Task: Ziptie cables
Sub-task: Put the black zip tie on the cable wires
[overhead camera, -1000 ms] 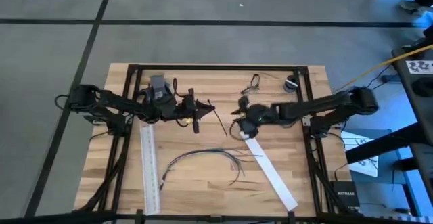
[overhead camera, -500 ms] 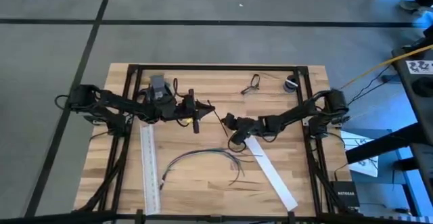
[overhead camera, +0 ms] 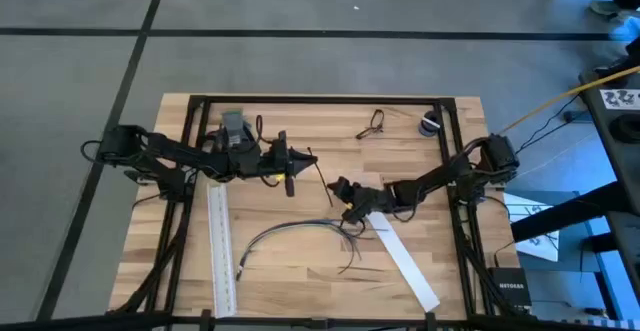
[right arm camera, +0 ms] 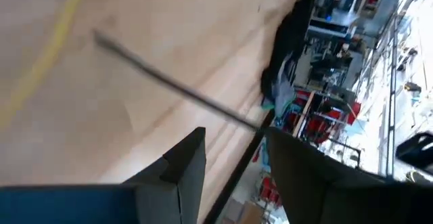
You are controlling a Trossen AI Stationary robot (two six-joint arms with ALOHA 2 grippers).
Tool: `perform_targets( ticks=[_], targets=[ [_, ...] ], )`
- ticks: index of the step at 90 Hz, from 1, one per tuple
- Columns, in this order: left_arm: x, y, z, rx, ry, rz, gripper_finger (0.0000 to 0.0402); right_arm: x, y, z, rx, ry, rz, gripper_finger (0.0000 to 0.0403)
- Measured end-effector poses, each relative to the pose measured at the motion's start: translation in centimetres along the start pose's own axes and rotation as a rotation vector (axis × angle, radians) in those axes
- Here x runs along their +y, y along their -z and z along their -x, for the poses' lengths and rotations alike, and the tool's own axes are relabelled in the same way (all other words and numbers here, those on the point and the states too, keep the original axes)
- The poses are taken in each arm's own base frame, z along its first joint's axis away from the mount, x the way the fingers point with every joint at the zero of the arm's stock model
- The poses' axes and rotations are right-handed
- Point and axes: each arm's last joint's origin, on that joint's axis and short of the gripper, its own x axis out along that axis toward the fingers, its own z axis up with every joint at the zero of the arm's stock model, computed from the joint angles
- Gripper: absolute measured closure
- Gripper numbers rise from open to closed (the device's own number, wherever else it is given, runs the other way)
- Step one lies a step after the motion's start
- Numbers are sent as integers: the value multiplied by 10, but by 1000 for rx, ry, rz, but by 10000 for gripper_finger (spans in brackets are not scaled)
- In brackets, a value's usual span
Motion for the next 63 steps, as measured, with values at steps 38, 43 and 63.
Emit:
perform_targets(
  ticks=[38, 43, 63],
  targets=[
    [0, -2, 0, -24, 2, 7, 401, 14, 5, -23, -27, -14, 144, 260],
    [0, -2, 0, -24, 2, 7, 401, 14, 5, -25, -32, 8, 160, 260],
    [0, -2, 0, -22, 2, 3, 401, 12, 8, -36, -30, -16, 180, 263]
  ],
)
